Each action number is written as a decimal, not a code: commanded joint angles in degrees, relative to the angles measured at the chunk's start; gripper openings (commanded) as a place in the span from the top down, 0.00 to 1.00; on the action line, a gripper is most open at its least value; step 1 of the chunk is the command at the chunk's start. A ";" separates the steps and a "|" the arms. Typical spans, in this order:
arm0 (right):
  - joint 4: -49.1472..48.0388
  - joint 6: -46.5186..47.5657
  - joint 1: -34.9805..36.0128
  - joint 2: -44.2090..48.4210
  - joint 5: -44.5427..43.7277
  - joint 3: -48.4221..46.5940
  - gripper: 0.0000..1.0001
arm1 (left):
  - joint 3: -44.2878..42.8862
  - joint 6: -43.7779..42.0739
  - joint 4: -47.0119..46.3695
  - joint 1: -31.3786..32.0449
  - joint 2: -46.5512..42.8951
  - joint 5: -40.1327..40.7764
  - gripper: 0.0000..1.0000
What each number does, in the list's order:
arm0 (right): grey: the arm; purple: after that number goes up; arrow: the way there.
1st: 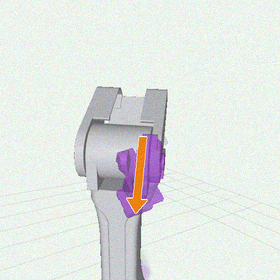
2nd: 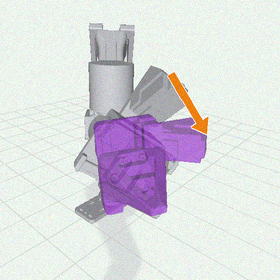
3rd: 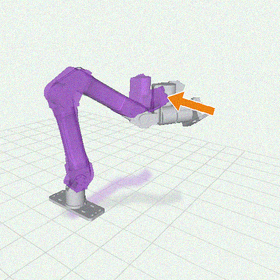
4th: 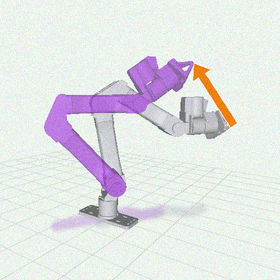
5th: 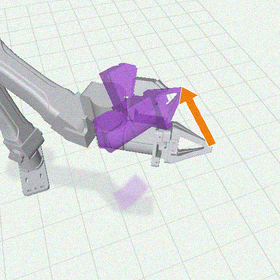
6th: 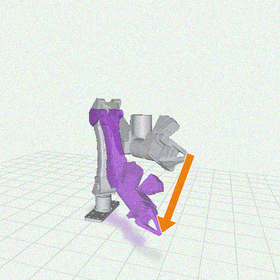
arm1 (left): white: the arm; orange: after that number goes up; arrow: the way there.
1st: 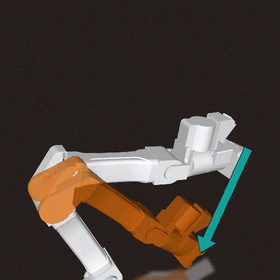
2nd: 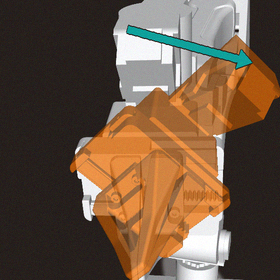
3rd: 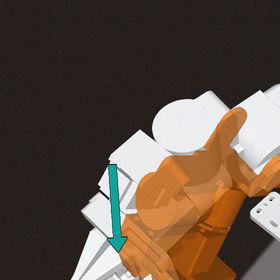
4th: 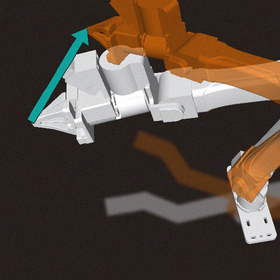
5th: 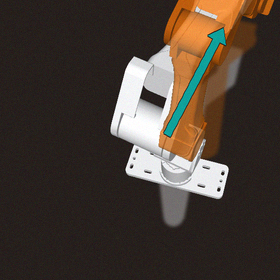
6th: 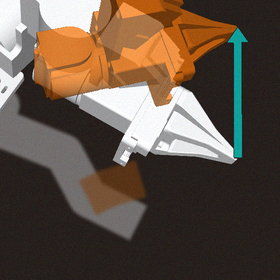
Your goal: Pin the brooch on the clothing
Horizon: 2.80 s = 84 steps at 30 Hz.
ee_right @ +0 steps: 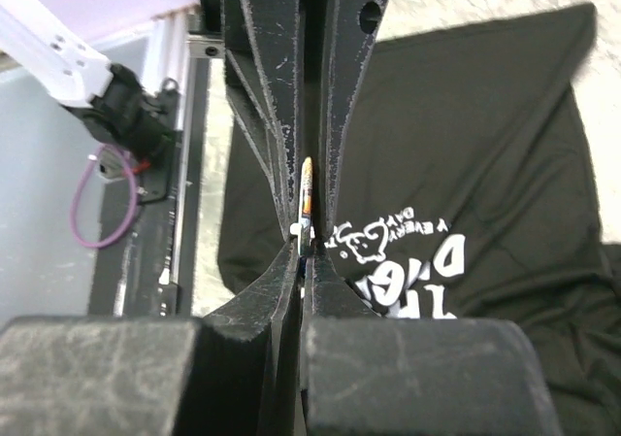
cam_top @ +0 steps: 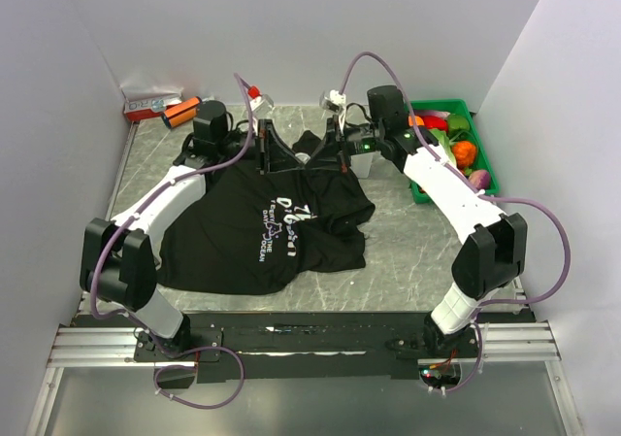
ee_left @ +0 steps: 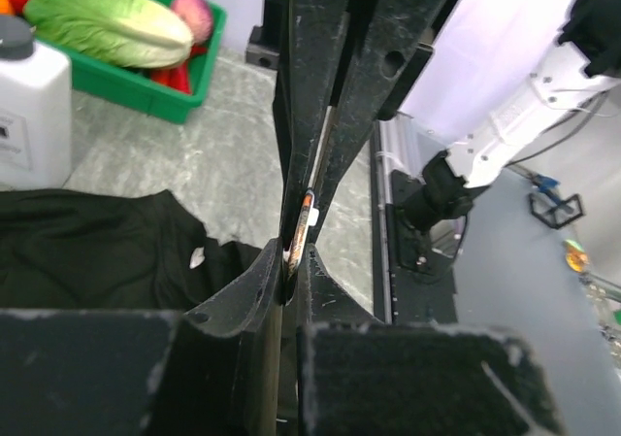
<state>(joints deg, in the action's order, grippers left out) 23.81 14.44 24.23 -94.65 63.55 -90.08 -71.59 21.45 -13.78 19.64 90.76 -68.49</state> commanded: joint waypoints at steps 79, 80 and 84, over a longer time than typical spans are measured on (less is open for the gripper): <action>1.41 0.24 4.95 2.89 1.75 -2.38 1.00 | 12.53 -0.53 -6.43 -2.41 -17.11 -0.42 0.77; 1.24 -0.02 4.95 2.98 1.84 -2.38 1.00 | 12.44 -0.71 -6.00 -2.24 -17.11 -0.42 0.77; -0.26 -1.86 4.86 2.54 1.93 -2.03 1.00 | 11.13 -2.64 -3.02 -1.80 -16.67 -1.12 0.77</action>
<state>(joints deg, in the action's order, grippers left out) 27.73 14.83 29.32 -94.50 65.80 -92.47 -58.72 19.62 -16.67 16.58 73.89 -66.61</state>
